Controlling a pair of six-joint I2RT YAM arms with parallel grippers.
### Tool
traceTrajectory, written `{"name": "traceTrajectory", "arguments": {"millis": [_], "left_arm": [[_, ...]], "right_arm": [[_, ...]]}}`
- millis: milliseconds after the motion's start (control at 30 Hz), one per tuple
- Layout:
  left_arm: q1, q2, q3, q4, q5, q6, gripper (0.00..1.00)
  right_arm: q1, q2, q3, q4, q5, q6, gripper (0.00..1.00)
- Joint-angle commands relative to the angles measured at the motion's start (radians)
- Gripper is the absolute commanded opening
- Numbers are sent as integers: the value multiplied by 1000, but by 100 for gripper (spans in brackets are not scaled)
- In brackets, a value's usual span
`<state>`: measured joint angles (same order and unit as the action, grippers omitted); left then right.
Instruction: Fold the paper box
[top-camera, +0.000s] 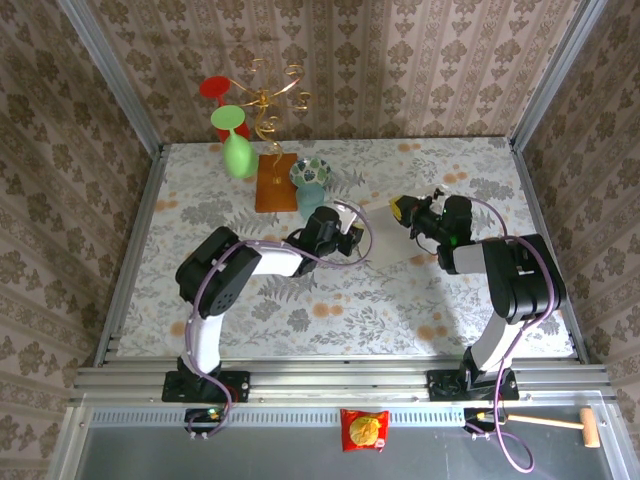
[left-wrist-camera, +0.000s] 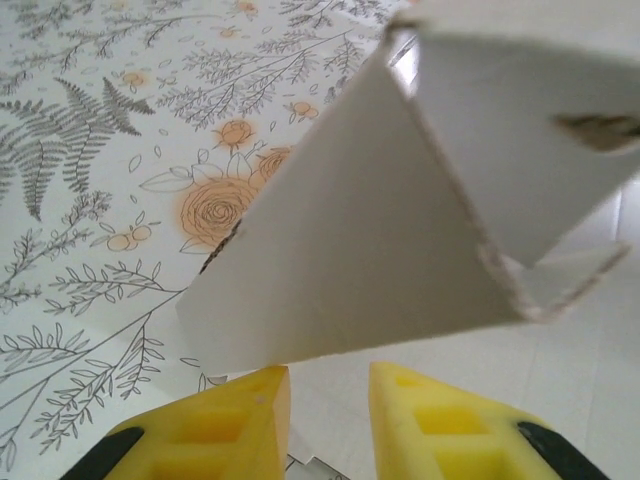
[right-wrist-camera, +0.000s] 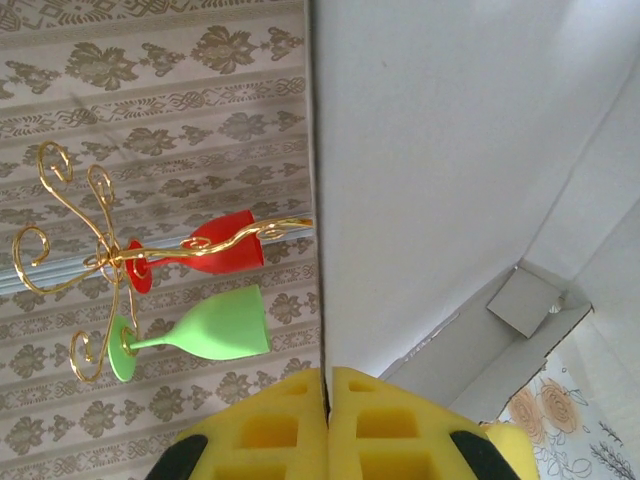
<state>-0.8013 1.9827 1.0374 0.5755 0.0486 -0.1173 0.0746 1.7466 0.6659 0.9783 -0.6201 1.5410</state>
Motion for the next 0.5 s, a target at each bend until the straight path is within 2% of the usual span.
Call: {"name": "traceTrajectory", "arguments": {"millis": [0, 100, 233, 467], "left_arm": [[13, -71, -24, -17, 35, 74, 27], [43, -70, -23, -15, 40, 75, 31], [68, -20, 45, -42, 110, 88, 31], [78, 69, 141, -16, 123, 63, 29]], "right_arm": [[-6, 4, 40, -96, -27, -21, 0], [-6, 12, 64, -125, -26, -22, 0], [-6, 33, 91, -135, -24, -17, 0], [-4, 56, 119, -133, -16, 2, 0]]}}
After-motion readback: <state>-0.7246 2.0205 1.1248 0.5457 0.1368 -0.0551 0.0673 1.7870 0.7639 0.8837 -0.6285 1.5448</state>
